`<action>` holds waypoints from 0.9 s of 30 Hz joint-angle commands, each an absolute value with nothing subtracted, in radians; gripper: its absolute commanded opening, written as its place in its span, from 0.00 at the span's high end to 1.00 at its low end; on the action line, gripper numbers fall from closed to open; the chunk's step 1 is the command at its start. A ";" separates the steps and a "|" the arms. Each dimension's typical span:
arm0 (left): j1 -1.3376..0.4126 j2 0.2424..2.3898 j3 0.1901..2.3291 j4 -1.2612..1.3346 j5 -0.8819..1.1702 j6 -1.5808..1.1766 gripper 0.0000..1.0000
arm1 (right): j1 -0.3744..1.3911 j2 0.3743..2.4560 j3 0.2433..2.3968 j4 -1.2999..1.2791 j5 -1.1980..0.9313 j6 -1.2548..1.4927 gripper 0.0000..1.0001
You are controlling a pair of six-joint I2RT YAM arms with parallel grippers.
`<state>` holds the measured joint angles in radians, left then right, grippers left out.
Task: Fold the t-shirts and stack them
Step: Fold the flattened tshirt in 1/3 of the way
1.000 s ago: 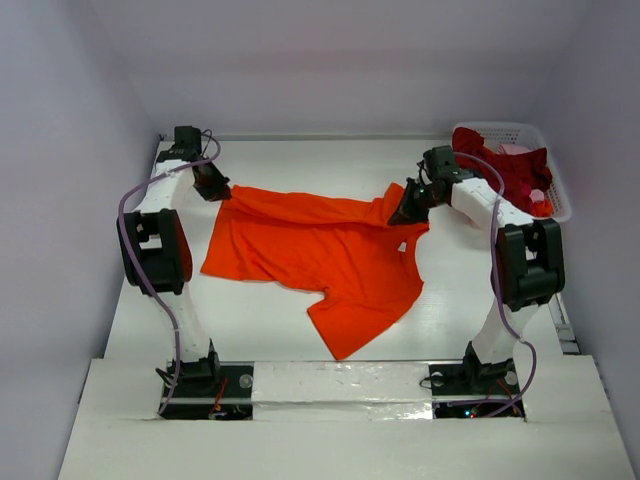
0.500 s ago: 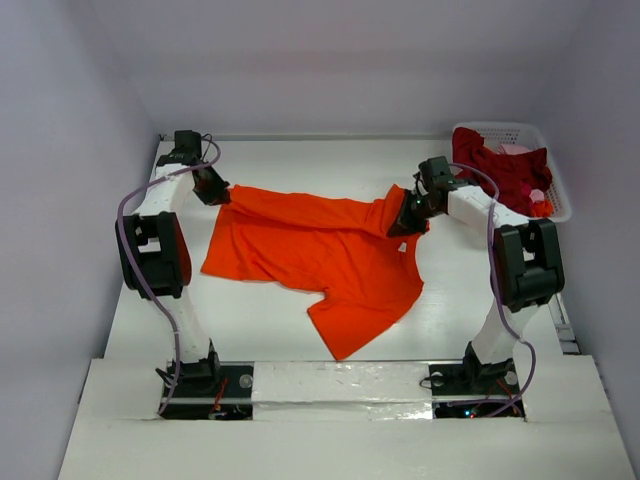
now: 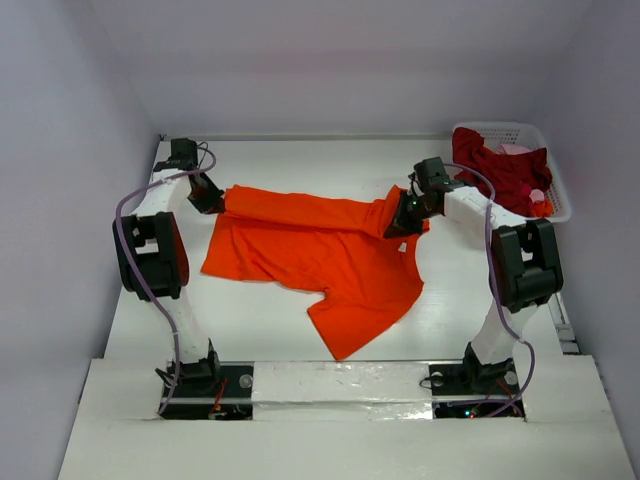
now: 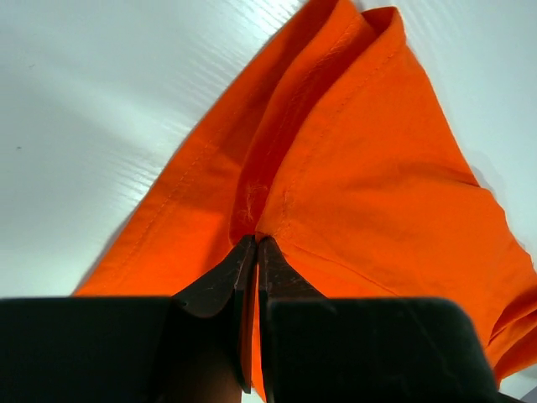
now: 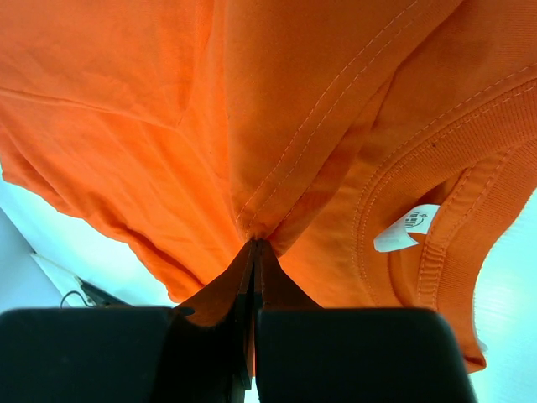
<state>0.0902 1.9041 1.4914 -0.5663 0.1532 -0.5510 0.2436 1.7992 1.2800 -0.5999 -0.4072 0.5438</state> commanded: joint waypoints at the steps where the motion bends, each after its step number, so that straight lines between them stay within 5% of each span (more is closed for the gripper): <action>1: 0.101 1.844 1.477 -0.565 0.133 -0.534 1.00 | 0.259 1.772 1.298 -0.577 -0.399 0.532 1.00; 27: 0.138 1.888 1.378 -0.499 0.109 -0.532 1.00 | 0.287 1.801 1.227 -0.502 -0.388 0.569 1.00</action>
